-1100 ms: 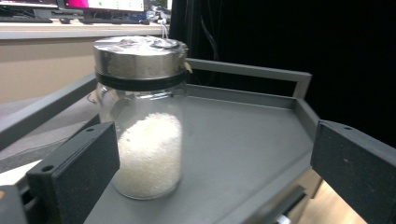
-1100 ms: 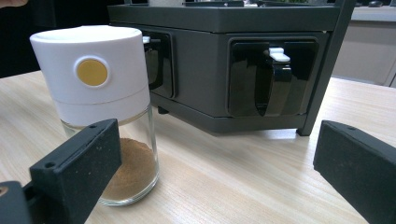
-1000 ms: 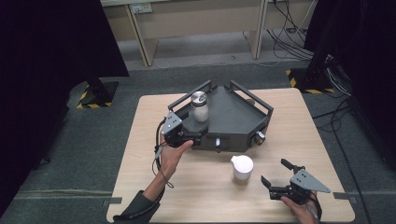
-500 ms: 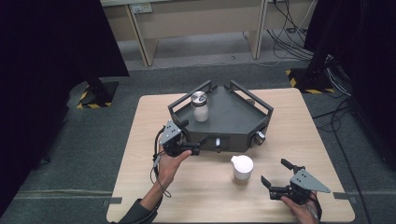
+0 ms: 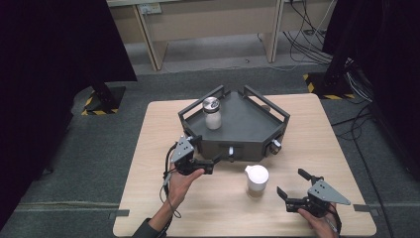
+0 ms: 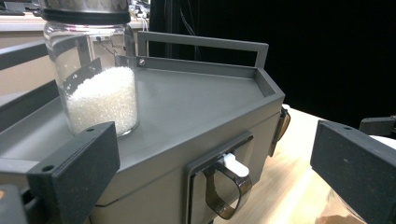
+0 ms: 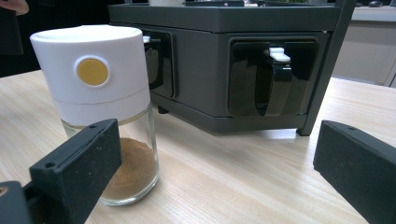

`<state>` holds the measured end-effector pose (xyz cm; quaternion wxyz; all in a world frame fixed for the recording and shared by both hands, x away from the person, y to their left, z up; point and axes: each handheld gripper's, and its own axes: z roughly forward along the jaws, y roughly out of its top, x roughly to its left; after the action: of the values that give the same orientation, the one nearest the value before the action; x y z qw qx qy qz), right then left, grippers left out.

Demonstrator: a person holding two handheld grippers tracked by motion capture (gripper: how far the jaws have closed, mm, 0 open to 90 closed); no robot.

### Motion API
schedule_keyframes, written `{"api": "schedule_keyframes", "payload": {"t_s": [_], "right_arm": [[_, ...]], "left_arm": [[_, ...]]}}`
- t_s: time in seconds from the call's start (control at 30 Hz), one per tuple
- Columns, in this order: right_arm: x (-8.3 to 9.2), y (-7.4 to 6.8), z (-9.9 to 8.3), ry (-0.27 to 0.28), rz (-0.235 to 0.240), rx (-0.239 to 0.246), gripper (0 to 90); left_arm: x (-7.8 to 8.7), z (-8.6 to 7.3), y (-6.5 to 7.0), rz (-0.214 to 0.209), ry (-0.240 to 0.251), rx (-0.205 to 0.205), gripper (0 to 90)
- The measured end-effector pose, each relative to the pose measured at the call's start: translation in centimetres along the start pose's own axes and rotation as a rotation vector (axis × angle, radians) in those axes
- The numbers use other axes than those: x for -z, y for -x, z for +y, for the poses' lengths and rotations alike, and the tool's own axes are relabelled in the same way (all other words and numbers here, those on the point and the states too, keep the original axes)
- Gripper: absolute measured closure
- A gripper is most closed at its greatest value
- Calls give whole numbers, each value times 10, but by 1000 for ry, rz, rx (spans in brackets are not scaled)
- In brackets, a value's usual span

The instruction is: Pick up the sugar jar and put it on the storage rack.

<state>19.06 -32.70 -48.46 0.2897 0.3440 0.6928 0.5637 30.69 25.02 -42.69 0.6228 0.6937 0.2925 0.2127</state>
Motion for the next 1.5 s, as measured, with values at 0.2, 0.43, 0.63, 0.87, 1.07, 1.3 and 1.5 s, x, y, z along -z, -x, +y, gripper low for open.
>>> {"api": "schedule_keyframes", "payload": {"t_s": [0.2, 0.43, 0.63, 0.87, 1.07, 1.3, 1.5], "right_arm": [[0, 0, 0, 2, 0, 0, 14], [0, 0, 0, -1, 1, 0, 14], [0, 0, 0, -1, 2, 2, 14], [0, 0, 0, -2, 2, 3, 14], [0, 0, 0, -1, 2, 3, 14], [0, 0, 0, -2, 3, 3, 14], [0, 1, 0, -3, 4, 1, 14]], "left_arm": [[1, -5, 0, -6, -15, 5, 8], [3, -12, 0, -7, -20, 11, 8], [10, -21, 3, -7, -17, -12, 8], [15, -33, 5, -13, -19, -6, 8], [21, -41, 8, -8, -13, -16, 8], [26, -50, 16, -12, -12, -36, 8], [26, -55, 19, -20, -18, -46, 8]]}}
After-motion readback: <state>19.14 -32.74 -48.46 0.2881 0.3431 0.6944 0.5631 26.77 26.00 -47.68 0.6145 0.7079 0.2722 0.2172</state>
